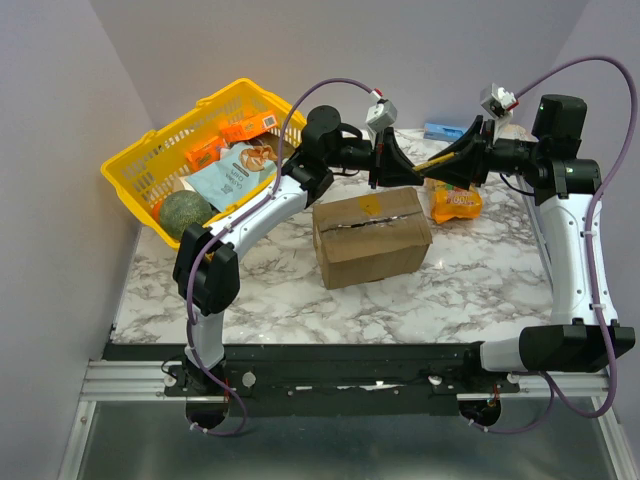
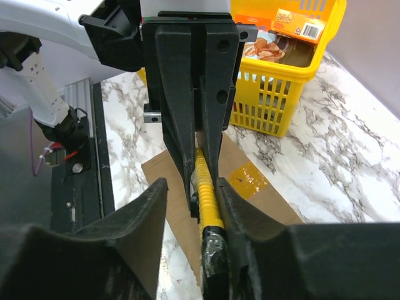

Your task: Unpack the express box

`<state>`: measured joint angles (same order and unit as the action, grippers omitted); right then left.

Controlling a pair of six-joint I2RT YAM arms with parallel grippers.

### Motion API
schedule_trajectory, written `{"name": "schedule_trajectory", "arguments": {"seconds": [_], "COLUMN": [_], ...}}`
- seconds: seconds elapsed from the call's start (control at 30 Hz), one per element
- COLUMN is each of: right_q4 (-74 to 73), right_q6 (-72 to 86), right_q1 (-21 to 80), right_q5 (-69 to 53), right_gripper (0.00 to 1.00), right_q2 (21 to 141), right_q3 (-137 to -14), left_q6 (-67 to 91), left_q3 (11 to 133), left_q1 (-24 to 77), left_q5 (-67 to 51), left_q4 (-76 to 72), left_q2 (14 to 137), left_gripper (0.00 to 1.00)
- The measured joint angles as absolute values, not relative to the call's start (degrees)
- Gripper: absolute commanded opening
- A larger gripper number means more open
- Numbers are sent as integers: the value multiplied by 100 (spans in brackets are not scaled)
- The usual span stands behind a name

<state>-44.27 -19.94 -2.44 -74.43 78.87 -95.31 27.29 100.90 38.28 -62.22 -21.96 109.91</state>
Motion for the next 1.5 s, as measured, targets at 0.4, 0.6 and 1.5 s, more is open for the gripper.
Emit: {"name": "schedule_trajectory", "arguments": {"seconds": [0.4, 0.6, 1.5], "right_q4": [-4414, -4539, -1684], "right_q6": [-1916, -2156, 1354], "right_q1": [-202, -165, -1017], "right_q5": [-7299, -7247, -4115], "right_gripper": [27, 0, 0], "right_q2": [7887, 7887, 6726], "right_q3": [-9498, -9476, -6265], "left_q6": [2797, 2764, 346], "left_q3": [10171, 10171, 11229], "left_q1": [3848, 3848, 3636], "left_q5": [-6272, -6372, -3293], "left_q4": [-2353, -2333, 1100], "left_q2": [11069, 11069, 12234], "left_gripper": [0, 4, 57]}}
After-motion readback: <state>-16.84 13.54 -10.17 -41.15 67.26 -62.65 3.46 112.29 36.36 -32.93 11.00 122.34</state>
